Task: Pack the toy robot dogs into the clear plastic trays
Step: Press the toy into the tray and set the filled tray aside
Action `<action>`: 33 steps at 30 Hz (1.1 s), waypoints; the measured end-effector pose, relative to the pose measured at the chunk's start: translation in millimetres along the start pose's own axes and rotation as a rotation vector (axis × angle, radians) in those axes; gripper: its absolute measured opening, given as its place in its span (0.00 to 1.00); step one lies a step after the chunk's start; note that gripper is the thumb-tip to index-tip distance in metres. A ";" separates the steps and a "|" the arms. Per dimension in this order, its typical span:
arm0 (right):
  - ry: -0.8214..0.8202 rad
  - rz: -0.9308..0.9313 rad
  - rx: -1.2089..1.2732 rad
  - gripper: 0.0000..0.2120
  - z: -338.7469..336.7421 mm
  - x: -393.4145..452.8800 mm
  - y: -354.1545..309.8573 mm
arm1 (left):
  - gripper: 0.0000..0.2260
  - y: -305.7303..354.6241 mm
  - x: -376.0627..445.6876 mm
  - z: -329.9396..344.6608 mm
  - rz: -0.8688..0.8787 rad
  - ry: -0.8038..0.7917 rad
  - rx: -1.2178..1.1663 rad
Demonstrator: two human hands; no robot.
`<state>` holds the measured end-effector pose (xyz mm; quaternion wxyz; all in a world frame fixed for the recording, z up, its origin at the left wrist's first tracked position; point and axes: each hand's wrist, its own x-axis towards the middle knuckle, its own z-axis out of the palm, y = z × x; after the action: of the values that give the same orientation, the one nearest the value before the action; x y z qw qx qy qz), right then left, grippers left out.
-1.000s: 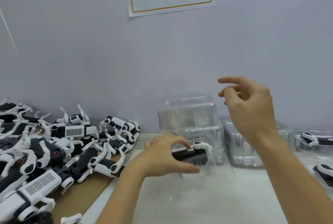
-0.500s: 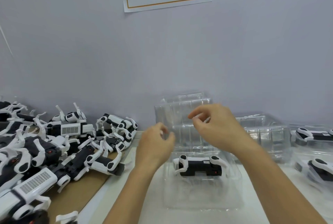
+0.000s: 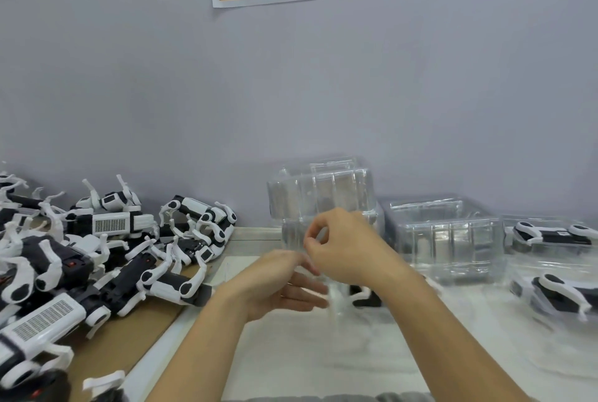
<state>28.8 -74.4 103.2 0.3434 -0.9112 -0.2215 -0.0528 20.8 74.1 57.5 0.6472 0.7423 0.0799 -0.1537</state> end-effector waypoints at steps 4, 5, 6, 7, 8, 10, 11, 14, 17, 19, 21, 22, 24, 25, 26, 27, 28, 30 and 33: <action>-0.038 0.012 0.044 0.05 4.5 1.5 1.7 | 0.14 -10.4 6.9 0.4 0.087 0.015 0.062; -0.066 0.022 0.048 0.05 6.0 1.7 3.3 | 0.13 -12.5 9.5 -1.4 0.100 0.108 0.101; -0.103 0.036 0.045 0.07 7.7 1.9 5.0 | 0.12 -14.5 11.6 -3.6 0.107 0.196 0.114; -0.144 0.051 0.030 0.09 9.1 1.9 6.7 | 0.11 -15.9 13.1 -5.7 0.115 0.265 0.107; -0.182 0.064 0.005 0.11 10.1 2.0 8.2 | 0.10 -16.7 13.7 -7.1 0.121 0.310 0.092; -0.245 0.090 -0.047 0.14 10.8 1.9 11.3 | 0.09 -17.5 14.1 -7.7 0.121 0.343 0.079; -0.275 0.109 -0.077 0.15 10.4 1.5 13.0 | 0.09 -18.1 14.7 -7.5 0.118 0.345 0.086; -0.389 0.183 -0.206 0.17 6.8 0.0 19.5 | 0.09 -19.9 16.6 -6.5 0.117 0.353 0.121; -0.459 0.250 -0.275 0.16 1.3 -0.6 24.7 | 0.09 -21.4 16.4 -5.9 0.114 0.365 0.150; -0.474 0.282 -0.277 0.15 -3.5 0.4 28.8 | 0.09 -21.6 15.9 -5.5 0.108 0.369 0.161; -0.502 0.317 -0.266 0.16 -9.7 1.0 34.7 | 0.09 -21.9 15.6 -5.0 0.103 0.371 0.164; -0.517 0.337 -0.263 0.17 -13.6 0.8 38.4 | 0.09 -22.1 15.8 -5.1 0.102 0.372 0.165; -0.539 0.389 -0.275 0.20 -22.8 0.2 48.8 | 0.09 -23.0 15.9 -5.7 0.101 0.375 0.168; -0.540 0.422 -0.286 0.21 -27.7 0.3 56.0 | 0.09 -23.4 15.8 -6.1 0.099 0.380 0.165; -0.535 0.460 -0.296 0.21 -33.0 0.4 64.0 | 0.08 -23.6 15.7 -6.4 0.098 0.388 0.160; -0.527 0.504 -0.305 0.21 -38.8 0.7 72.7 | 0.08 -23.7 15.9 -6.8 0.097 0.397 0.153; -0.520 0.547 -0.316 0.19 -45.0 0.7 81.7 | 0.08 -23.8 16.1 -7.0 0.096 0.404 0.147; -0.502 0.622 -0.342 0.15 -57.7 -0.4 100.8 | 0.08 -24.0 16.2 -7.1 0.094 0.414 0.138; -0.413 0.725 -0.328 0.11 -73.2 -5.8 130.1 | 0.08 -24.5 16.9 -7.2 0.094 0.418 0.138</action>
<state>84.9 -210.6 79.0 0.1394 -0.9637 0.0597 0.2199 29.9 83.4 29.7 0.5709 0.8034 0.1667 0.0287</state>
